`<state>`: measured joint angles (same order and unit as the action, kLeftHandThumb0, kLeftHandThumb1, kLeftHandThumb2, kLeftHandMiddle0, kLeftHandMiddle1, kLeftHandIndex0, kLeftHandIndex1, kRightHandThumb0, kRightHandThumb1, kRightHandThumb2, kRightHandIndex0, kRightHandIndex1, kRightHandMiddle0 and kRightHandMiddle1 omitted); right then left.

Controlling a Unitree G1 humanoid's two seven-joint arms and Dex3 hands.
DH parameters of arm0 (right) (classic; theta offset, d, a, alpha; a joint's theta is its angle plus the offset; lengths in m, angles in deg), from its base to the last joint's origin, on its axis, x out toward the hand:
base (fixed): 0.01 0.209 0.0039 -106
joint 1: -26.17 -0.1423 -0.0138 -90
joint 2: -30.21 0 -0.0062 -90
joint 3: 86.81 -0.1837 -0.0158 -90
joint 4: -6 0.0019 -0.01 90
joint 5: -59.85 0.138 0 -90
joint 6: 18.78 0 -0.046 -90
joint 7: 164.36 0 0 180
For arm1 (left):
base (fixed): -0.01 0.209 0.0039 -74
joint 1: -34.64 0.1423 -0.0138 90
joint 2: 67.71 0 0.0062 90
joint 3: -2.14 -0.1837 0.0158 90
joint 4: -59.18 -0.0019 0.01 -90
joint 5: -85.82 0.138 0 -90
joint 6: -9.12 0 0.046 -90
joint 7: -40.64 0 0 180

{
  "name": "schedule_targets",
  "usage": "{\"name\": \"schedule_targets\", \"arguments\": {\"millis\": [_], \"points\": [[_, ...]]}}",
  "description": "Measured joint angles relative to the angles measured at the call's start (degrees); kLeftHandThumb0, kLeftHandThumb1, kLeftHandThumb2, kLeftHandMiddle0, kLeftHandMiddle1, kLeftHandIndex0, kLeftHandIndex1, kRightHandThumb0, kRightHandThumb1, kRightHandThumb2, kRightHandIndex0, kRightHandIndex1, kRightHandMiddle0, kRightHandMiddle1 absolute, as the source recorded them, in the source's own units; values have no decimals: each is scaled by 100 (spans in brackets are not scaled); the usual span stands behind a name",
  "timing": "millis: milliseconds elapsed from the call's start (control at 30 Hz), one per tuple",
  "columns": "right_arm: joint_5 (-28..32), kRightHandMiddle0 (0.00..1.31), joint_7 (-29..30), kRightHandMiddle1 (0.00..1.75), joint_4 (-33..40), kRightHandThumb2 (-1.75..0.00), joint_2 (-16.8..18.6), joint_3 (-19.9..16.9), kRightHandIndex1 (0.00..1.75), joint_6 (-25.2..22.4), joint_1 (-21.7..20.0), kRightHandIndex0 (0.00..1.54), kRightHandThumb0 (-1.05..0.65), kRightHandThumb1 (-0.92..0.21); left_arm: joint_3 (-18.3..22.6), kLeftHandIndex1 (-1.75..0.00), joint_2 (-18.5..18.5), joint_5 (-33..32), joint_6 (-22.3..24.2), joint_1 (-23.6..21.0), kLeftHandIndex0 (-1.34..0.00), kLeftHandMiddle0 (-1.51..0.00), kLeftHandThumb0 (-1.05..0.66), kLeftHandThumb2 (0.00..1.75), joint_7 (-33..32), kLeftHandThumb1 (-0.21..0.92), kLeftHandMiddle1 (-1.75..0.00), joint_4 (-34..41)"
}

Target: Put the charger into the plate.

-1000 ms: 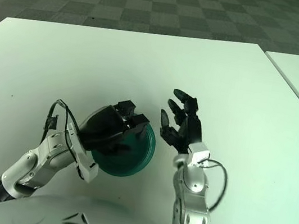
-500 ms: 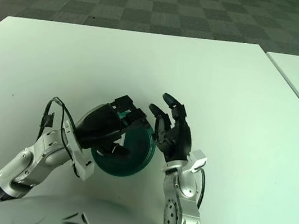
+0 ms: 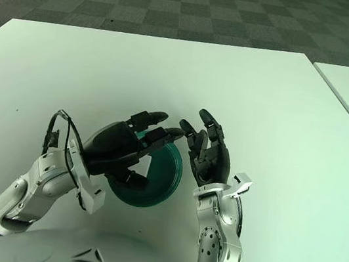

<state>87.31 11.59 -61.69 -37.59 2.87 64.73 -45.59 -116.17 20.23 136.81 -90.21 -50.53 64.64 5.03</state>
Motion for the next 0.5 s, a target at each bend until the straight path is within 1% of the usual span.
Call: {"name": "schedule_targets", "arguments": {"millis": [100,133,167,200,233,267,300,333,367,400,467,500], "points": [[-145,0,-299,74,-281,-70,-64,-121,40,561,-9,29,-46,-60,84,0,-1,58,-129,-41,0,0,-105,88,-273,92,0,-126],[-192,0,-407,72,-429,-69,-100,-207,38,741,1,29,-48,-63,127,0,-3,82,-193,-76,0,0,-105,88,-406,92,0,-227],[-312,0,-472,70,-566,-64,-164,-272,34,903,1,30,-50,-69,164,0,6,104,-248,-128,-1,0,-105,86,-554,92,0,-341],[-566,0,-486,69,-778,-61,-333,-342,31,1018,-29,30,-52,-73,210,-1,36,113,-273,-191,-1,0,-105,85,-715,92,0,-493],[-823,0,-467,70,-940,-59,-523,-410,30,1031,-71,31,-53,-75,262,-2,82,108,-267,-234,-3,-1,-104,83,-851,92,-1,-616],[-1058,0,-413,70,-1057,-56,-715,-484,28,999,-80,32,-54,-79,334,-13,142,95,-253,-252,-2,-5,-103,80,-995,92,0,-728],[-1370,0,-316,72,-1112,-53,-936,-570,25,906,-53,34,-55,-83,465,-32,258,-7,-212,-236,-1,-11,-101,76,-1231,92,-2,-877],[-1603,0,-228,72,-1092,-51,-1067,-613,24,841,-10,35,-55,-85,613,-44,342,-193,-201,-177,-1,-15,-100,73,-1418,92,-2,-982],[-1847,0,-117,73,-986,-50,-1187,-634,23,805,44,35,-55,-86,799,-48,470,-467,-190,-71,-1,-16,-99,72,-1662,92,-2,-1077],[-2041,0,-9,73,-897,-49,-1261,-691,23,780,86,36,-57,-88,980,-64,565,-706,-187,26,0,-23,-97,68,-1859,92,-5,-1165],[-2320,0,196,73,-783,-49,-1357,-740,22,778,128,36,-58,-90,1305,-80,780,-1209,-268,208,0,-30,-94,64,-2268,92,-7,-1332],[-2437,0,270,72,-748,-50,-1370,-735,21,770,136,36,-60,-91,1427,-87,883,-1433,-366,273,-2,-36,-89,59,-2472,92,-10,-1421]]}}
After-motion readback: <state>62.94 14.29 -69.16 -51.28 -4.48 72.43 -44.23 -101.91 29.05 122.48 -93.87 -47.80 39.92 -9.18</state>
